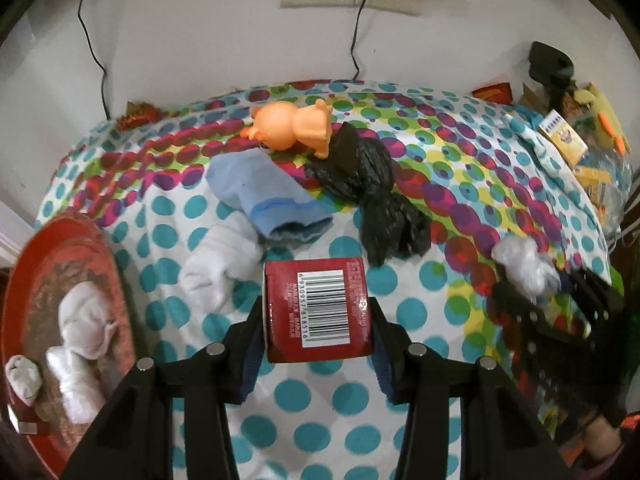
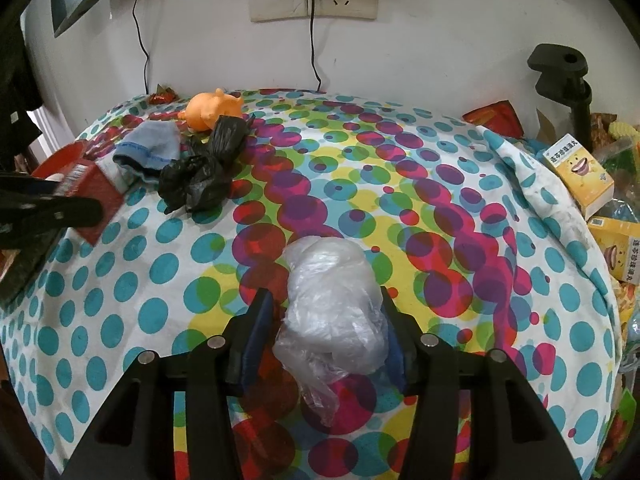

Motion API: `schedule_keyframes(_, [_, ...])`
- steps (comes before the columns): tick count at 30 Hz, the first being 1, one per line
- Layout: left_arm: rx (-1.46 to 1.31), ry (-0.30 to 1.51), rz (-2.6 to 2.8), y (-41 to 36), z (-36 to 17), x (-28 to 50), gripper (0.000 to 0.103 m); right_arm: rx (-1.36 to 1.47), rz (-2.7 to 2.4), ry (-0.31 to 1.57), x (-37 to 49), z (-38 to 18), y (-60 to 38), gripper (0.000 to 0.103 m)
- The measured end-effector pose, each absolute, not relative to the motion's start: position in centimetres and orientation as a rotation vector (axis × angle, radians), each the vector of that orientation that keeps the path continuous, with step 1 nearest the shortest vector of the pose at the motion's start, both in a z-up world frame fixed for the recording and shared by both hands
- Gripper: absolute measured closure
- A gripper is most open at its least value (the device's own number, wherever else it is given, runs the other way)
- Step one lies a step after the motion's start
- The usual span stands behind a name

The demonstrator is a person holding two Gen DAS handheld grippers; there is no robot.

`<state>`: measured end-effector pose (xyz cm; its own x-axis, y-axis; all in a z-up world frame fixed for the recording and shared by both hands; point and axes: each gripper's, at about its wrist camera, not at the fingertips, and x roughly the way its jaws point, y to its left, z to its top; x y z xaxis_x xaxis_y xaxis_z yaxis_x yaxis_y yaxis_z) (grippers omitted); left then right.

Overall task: Organize objects
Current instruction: 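Carry the red box onto the red tray and open the left tool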

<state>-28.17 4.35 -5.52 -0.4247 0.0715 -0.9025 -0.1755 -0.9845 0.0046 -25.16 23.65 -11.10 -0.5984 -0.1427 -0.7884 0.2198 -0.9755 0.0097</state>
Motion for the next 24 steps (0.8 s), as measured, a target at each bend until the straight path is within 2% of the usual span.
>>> schedule_keyframes(13, [-1.514,0.219,2.638,0.3,-2.0,-23.5,0.056,1.291,-2.642,0.148,-25.1,-11.1,23.5,0.053])
schedule_keyframes(24, [-1.526,0.187,2.783,-6.8,0.0,-21.6,0.056,1.291,-2.643,0.148,-25.1,-11.1,23.5,0.053])
